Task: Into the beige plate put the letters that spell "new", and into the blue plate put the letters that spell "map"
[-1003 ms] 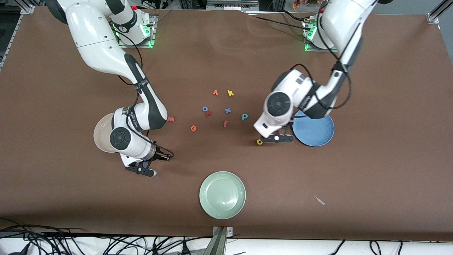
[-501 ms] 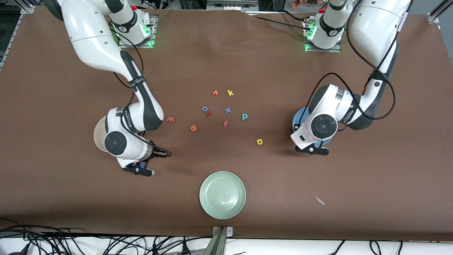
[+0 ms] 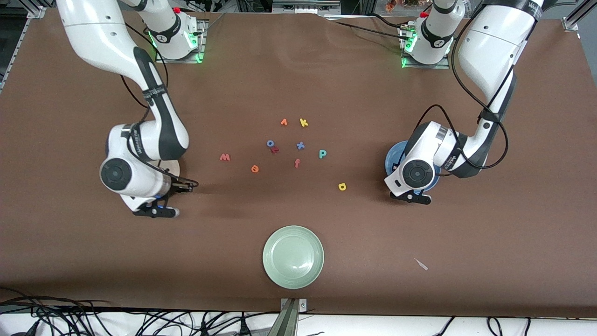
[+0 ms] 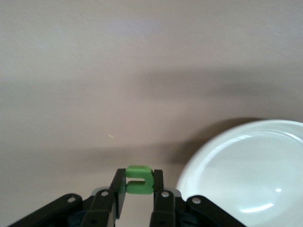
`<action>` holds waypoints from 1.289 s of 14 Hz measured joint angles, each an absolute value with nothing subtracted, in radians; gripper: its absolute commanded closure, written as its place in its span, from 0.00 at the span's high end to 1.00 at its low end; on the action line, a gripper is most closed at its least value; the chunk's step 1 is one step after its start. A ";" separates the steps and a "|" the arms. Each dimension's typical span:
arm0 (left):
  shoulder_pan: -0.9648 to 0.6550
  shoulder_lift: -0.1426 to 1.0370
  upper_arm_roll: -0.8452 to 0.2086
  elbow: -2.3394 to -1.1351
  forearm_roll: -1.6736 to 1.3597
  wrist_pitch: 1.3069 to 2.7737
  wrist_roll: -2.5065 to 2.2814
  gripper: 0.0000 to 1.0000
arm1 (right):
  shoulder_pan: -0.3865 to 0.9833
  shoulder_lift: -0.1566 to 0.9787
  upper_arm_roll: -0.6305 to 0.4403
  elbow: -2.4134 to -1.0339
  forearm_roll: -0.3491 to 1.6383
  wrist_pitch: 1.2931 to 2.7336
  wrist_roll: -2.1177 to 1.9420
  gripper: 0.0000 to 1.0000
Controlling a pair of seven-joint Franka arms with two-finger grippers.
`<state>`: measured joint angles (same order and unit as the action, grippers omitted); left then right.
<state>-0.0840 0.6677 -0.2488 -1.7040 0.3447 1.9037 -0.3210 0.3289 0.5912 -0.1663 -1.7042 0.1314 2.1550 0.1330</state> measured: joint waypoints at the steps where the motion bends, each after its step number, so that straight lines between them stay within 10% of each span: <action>1: -0.082 0.666 -0.251 -1.702 0.345 1.906 -0.321 0.99 | 0.329 0.557 -0.180 -1.773 0.131 2.201 0.094 0.15; 3: -0.083 0.655 -0.273 -1.691 0.345 1.905 -0.322 1.00 | 0.328 0.503 -0.198 -1.914 0.131 2.323 0.022 0.16; 4: -0.083 0.643 -0.300 -1.686 0.345 1.902 -0.326 1.00 | 0.329 0.485 -0.207 -1.977 0.131 2.381 -0.018 0.31; 6: -0.087 0.616 -0.365 -1.673 0.314 1.893 -0.363 1.00 | 0.328 0.470 -0.227 -2.045 0.131 2.434 -0.100 1.00; 18: -0.322 0.747 -0.424 -1.583 0.194 2.088 -0.698 0.99 | 0.343 0.355 -0.047 -2.056 0.136 2.318 0.260 1.00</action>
<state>-0.3221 0.7473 -0.4242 -1.5833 0.1944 2.0885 -0.6978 0.3433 0.3552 -0.0468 -2.0564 0.1363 2.3184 0.2597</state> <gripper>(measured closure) 0.000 0.000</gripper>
